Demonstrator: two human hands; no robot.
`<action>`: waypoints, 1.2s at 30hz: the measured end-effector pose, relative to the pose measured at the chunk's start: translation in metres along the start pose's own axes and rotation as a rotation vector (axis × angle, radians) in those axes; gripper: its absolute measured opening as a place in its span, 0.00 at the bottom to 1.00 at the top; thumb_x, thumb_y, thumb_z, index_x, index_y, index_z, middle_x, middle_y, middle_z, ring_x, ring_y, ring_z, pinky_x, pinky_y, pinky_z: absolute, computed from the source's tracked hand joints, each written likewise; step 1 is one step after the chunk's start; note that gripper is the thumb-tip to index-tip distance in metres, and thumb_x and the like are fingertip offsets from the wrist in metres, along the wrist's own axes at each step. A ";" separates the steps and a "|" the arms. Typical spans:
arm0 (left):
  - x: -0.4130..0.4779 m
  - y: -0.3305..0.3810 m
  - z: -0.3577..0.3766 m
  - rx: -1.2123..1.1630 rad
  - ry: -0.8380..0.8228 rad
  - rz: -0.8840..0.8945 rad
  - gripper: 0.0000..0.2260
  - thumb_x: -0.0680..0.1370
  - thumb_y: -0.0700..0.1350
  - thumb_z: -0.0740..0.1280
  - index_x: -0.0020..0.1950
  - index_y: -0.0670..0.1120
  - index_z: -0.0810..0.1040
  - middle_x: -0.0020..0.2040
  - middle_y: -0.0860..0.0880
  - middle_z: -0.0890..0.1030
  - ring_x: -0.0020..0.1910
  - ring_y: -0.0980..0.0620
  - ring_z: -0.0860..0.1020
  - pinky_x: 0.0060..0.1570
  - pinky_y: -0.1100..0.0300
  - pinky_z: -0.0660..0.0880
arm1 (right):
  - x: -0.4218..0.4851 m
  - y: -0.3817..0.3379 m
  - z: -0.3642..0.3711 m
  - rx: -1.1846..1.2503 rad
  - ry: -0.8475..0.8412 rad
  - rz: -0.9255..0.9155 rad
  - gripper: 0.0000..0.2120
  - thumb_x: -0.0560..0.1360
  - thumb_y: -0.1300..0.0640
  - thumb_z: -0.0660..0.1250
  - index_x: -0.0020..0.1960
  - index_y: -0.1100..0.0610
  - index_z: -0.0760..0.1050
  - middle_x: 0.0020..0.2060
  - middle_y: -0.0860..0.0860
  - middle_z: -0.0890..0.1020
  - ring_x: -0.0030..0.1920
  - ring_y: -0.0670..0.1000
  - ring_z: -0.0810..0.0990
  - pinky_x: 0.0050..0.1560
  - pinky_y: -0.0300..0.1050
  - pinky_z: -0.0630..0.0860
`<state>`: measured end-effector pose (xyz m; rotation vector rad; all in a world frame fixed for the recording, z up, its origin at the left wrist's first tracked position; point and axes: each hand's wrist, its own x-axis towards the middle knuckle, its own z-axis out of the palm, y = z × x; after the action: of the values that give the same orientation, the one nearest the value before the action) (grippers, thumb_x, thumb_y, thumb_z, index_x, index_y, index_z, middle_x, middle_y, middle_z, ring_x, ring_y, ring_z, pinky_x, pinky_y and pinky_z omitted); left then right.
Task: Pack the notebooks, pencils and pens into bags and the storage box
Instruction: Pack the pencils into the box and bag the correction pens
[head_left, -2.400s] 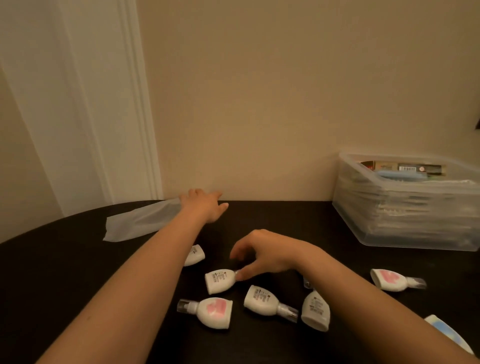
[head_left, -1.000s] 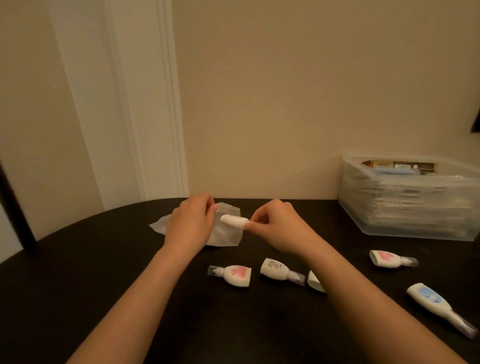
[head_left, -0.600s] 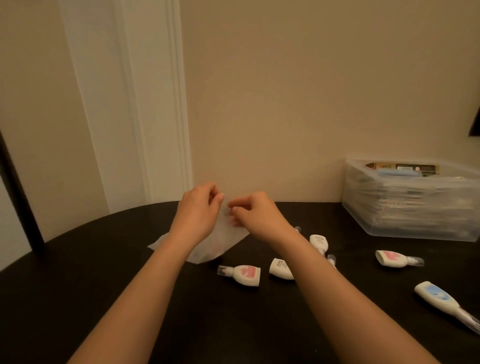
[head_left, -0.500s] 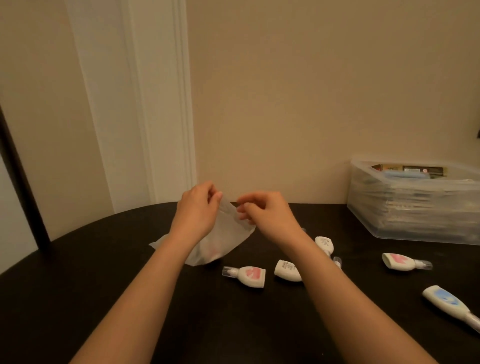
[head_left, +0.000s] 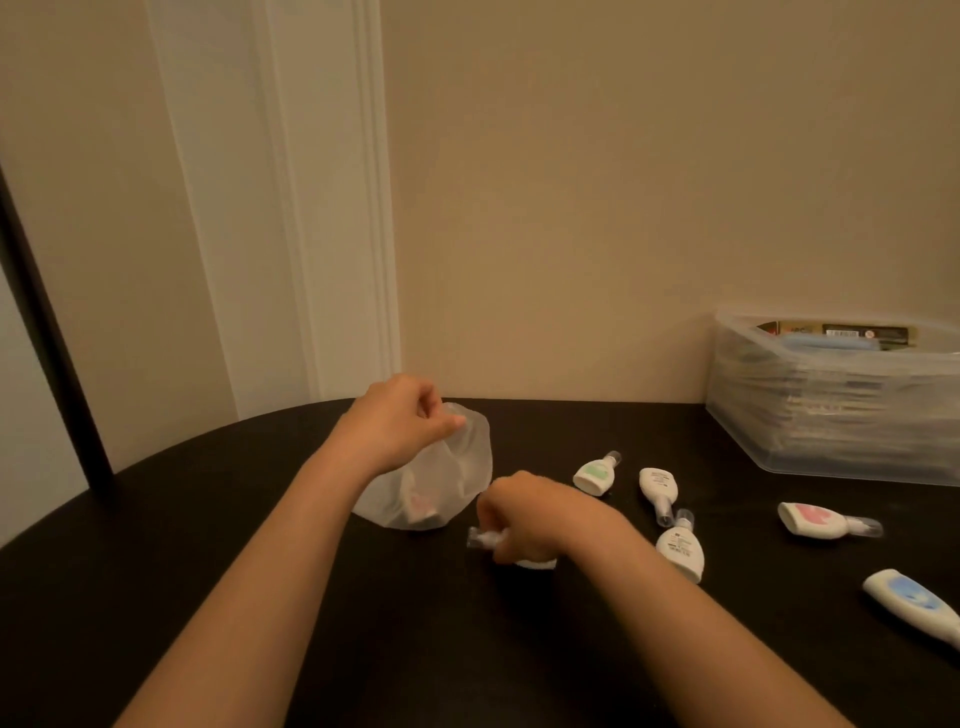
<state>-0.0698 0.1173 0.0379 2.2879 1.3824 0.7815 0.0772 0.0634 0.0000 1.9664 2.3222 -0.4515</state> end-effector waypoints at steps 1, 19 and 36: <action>0.000 0.000 0.000 0.028 -0.013 0.002 0.09 0.76 0.49 0.67 0.39 0.48 0.72 0.36 0.50 0.74 0.35 0.54 0.71 0.37 0.60 0.69 | -0.003 0.005 -0.005 0.035 0.033 -0.005 0.12 0.76 0.56 0.66 0.58 0.55 0.74 0.53 0.53 0.77 0.52 0.52 0.77 0.53 0.45 0.75; -0.001 0.013 0.009 -0.123 -0.023 0.059 0.19 0.81 0.50 0.58 0.30 0.45 0.67 0.29 0.46 0.68 0.31 0.48 0.68 0.37 0.53 0.67 | -0.003 0.007 -0.016 0.796 0.551 -0.123 0.09 0.77 0.55 0.64 0.49 0.59 0.81 0.41 0.58 0.82 0.42 0.50 0.80 0.47 0.48 0.77; -0.003 0.010 0.007 -0.144 0.098 0.062 0.18 0.81 0.50 0.58 0.34 0.45 0.74 0.30 0.49 0.75 0.30 0.52 0.76 0.43 0.48 0.77 | -0.023 0.011 -0.033 0.061 0.421 -0.106 0.14 0.80 0.46 0.57 0.58 0.45 0.79 0.66 0.45 0.75 0.71 0.45 0.63 0.69 0.60 0.27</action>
<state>-0.0594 0.1099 0.0375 2.2166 1.2574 0.9913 0.0968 0.0522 0.0349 2.1478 2.6946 -0.1200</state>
